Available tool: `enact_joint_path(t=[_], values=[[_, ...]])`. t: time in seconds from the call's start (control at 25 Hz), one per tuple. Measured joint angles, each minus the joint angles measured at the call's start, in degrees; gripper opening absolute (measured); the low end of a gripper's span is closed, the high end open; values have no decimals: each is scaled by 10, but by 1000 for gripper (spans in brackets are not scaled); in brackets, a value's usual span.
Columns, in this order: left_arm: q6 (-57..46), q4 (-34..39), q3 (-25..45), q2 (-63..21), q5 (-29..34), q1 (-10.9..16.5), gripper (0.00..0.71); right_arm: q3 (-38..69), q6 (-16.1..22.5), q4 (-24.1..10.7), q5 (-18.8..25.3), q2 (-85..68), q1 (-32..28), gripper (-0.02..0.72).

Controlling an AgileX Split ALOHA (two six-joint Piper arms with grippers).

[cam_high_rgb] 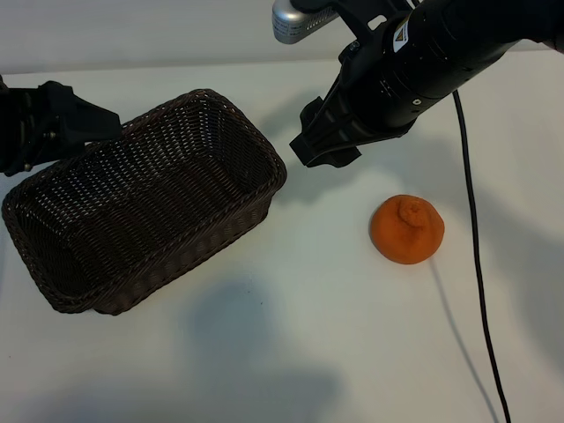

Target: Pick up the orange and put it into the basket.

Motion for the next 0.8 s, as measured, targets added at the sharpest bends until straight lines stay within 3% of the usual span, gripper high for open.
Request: enact_joint_path(t=[0.8], values=[[-1,0,0,0,-10,0,588,0,0,2,0,0,0,593]])
